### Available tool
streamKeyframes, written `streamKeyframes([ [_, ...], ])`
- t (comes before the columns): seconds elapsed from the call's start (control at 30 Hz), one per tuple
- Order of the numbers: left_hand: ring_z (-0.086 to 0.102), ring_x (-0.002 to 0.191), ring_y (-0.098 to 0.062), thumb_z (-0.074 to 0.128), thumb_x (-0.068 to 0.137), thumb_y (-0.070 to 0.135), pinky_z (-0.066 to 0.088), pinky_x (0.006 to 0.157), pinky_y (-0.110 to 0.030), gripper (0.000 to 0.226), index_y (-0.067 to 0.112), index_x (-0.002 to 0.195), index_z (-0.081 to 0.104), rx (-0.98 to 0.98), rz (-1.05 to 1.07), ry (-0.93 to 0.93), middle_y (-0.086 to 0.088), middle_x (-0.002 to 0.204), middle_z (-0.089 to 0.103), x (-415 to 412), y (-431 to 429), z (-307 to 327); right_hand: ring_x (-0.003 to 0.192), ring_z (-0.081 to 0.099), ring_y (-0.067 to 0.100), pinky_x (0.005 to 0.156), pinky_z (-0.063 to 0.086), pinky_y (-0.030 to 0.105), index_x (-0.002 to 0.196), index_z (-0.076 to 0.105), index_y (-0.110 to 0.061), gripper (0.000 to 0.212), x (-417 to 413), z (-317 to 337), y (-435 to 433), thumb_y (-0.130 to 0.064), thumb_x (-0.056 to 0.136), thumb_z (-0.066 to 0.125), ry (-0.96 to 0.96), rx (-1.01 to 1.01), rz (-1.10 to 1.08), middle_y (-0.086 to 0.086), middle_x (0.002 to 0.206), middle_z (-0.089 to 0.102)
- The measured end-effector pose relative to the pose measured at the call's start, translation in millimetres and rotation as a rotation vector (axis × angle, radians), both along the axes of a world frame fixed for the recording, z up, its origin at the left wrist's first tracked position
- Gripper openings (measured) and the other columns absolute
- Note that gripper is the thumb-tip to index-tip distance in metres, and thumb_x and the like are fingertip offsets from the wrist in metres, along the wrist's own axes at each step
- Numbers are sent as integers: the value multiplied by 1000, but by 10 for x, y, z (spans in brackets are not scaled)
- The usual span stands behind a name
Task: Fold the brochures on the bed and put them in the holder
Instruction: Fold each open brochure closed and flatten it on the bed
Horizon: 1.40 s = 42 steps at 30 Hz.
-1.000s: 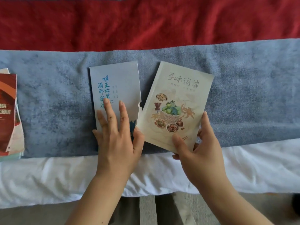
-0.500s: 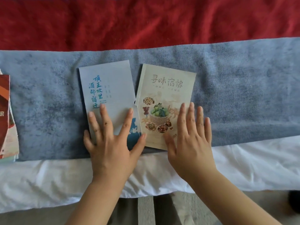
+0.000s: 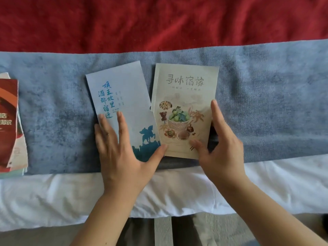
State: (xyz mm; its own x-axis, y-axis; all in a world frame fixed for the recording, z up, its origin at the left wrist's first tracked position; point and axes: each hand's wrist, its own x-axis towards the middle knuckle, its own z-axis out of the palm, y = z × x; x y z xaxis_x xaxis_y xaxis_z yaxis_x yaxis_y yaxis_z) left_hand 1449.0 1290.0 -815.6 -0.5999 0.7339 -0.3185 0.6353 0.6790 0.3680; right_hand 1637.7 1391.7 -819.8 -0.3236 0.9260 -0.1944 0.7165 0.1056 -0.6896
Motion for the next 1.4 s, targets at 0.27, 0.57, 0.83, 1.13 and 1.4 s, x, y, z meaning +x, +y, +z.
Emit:
streamKeyframes([
  [0.27, -4, 154, -51, 53, 75, 72, 9, 118, -70, 118, 32, 160, -18, -96, 23, -30, -19, 170, -11, 34, 319, 58, 130, 62, 34, 98, 50, 26, 160, 24, -31, 105, 42, -66, -78, -6, 79, 88, 63, 189, -17, -13, 162, 39],
  [0.57, -7, 153, -51, 54, 80, 57, 5, 114, -76, 114, 27, 160, -23, 9, -4, -123, -14, 169, -21, -25, 223, 80, 101, 74, 24, 72, 51, 23, 153, 37, -20, 85, 94, -90, -121, -10, 83, 84, 168, 337, -21, 8, 152, 53],
  [0.83, -9, 153, -51, 39, 80, 66, 6, 116, -74, 106, 26, 162, -15, -53, -23, -126, -12, 168, -25, -42, 198, 60, 97, 67, 3, 68, 53, 22, 161, 25, -40, 99, 125, -152, -65, -17, 85, 83, 315, 241, -33, -1, 147, 58],
  [1.13, -15, 154, -47, 28, 79, 75, 2, 119, -70, 105, 25, 164, -10, -142, -70, -127, -6, 168, -29, -91, 190, 50, 90, 71, 3, 66, 53, 19, 152, 48, -37, 79, 88, -102, -148, -15, 85, 84, 367, 205, -136, -25, 134, 65],
  [1.4, -13, 153, -50, 27, 83, 72, 4, 118, -72, 99, 28, 164, -9, -138, -83, -108, -7, 169, -26, -76, 173, 52, 90, 69, 14, 72, 38, 11, 154, 47, -12, 86, 62, -30, 28, -12, 79, 89, -5, 176, -1, -5, 108, 69],
])
